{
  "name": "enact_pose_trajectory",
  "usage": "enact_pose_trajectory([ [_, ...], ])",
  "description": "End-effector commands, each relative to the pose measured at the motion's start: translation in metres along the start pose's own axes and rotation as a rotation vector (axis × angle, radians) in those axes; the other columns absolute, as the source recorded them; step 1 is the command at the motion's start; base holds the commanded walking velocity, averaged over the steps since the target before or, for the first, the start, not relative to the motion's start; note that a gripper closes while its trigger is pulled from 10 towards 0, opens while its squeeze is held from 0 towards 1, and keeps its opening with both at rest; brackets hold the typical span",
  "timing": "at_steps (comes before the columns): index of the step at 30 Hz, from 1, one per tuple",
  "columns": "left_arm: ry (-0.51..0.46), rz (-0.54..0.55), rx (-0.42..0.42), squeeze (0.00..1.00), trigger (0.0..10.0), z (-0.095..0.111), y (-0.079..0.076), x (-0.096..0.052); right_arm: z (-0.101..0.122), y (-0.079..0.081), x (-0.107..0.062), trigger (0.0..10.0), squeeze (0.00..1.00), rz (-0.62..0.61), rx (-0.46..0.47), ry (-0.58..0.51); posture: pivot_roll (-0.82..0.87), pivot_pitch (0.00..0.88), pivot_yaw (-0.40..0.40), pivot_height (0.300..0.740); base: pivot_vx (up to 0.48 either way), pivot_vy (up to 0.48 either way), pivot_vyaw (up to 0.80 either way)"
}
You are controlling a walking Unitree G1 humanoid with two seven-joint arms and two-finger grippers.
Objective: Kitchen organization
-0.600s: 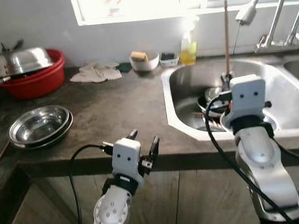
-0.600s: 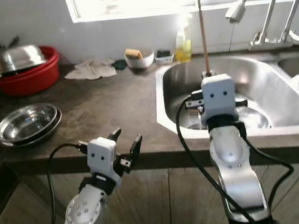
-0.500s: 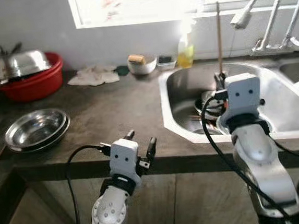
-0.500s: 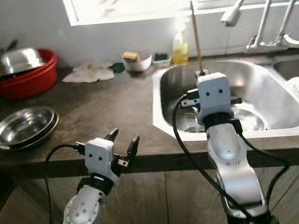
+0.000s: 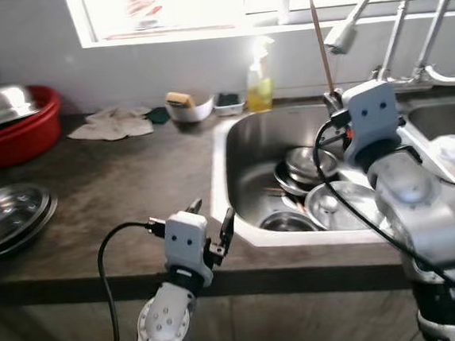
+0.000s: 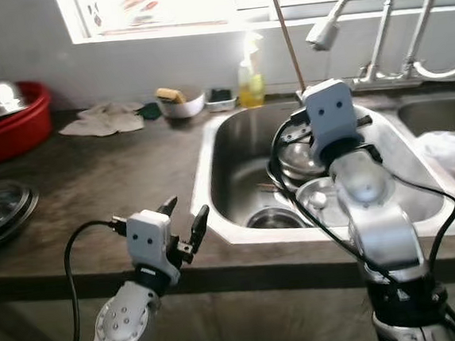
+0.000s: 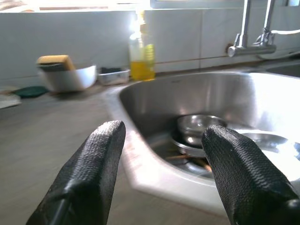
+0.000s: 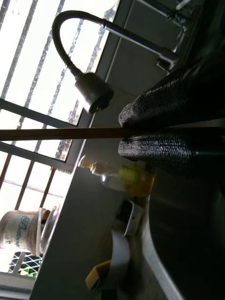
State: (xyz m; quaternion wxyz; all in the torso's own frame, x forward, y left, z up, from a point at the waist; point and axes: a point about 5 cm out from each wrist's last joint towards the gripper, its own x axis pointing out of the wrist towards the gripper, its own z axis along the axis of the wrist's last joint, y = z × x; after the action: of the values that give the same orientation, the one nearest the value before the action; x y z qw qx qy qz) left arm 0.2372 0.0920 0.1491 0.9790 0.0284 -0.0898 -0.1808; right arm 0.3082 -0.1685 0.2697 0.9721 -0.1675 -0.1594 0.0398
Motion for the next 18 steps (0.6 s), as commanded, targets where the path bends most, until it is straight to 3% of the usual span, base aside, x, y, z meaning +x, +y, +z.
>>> enact_pose_trajectory([
  [1, -0.009, -0.011, -0.01, 0.0, 10.0, 0.002, -0.003, 0.002, -0.004, -0.005, 0.003, 10.0, 0.0, 0.025, -0.005, 0.039, 0.08, 0.03, -0.021, 0.74, 0.0, 0.0, 0.0],
  [5, -0.006, -0.004, -0.003, 0.0, 10.0, 0.002, -0.003, 0.001, -0.007, -0.012, 0.01, 10.0, 0.0, 0.085, -0.035, 0.097, 0.08, 0.032, -0.021, 0.74, 0.0, 0.0, 0.0],
  [8, -0.005, -0.002, -0.008, 0.0, 10.0, 0.001, -0.004, 0.0, -0.017, -0.017, 0.018, 10.0, 0.0, 0.225, -0.119, 0.218, 0.08, 0.037, -0.024, 0.74, 0.0, 0.0, 0.0],
  [14, -0.002, 0.0, -0.011, 0.0, 10.0, 0.001, -0.005, -0.001, -0.036, -0.023, 0.025, 10.0, 0.0, 0.327, -0.19, 0.361, 0.08, 0.052, -0.028, 0.74, 0.0, 0.0, 0.0],
  [18, -0.003, 0.003, -0.021, 0.0, 10.0, 0.002, -0.007, -0.002, -0.052, -0.016, 0.027, 10.0, 0.0, 0.466, -0.226, 0.445, 0.09, 0.071, -0.037, 0.74, 0.0, 0.0, 0.0],
])
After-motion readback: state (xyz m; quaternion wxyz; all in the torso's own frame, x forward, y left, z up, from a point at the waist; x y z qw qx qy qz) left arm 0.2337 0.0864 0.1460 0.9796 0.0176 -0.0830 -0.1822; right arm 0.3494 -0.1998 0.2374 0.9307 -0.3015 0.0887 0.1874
